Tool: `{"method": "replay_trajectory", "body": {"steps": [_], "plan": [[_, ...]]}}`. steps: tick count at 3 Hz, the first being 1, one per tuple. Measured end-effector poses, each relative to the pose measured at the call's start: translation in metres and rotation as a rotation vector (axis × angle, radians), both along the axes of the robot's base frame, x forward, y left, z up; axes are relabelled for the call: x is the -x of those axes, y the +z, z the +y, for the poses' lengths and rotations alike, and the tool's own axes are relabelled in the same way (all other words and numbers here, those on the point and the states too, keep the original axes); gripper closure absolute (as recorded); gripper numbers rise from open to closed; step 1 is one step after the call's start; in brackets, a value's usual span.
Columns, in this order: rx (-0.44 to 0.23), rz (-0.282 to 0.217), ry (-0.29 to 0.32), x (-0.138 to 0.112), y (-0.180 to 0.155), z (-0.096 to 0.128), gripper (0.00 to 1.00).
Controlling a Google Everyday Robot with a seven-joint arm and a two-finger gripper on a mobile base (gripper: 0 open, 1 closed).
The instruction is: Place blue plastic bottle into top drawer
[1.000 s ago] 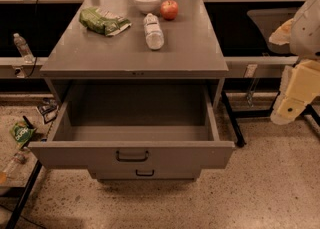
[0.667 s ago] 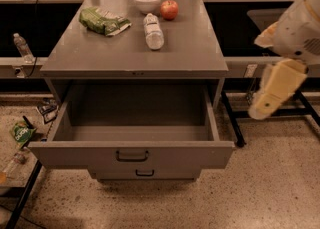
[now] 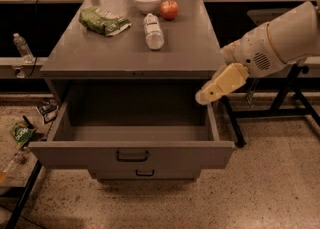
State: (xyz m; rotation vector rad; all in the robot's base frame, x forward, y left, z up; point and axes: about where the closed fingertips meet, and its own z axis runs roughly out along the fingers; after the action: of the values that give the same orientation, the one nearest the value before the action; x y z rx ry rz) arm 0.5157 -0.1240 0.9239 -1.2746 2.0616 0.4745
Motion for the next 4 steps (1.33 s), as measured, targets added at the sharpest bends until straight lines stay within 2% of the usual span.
{"method": "replay_trajectory", "body": {"steps": [1, 2, 3, 4], "plan": [[-0.155, -0.079, -0.046, -0.033, -0.003, 0.019, 0.0], [-0.233, -0.201, -0.158, -0.076, 0.014, 0.044, 0.0], [-0.255, -0.272, -0.263, -0.104, 0.027, 0.059, 0.0], [-0.286, -0.33, -0.313, -0.118, 0.043, 0.054, 0.0]]}}
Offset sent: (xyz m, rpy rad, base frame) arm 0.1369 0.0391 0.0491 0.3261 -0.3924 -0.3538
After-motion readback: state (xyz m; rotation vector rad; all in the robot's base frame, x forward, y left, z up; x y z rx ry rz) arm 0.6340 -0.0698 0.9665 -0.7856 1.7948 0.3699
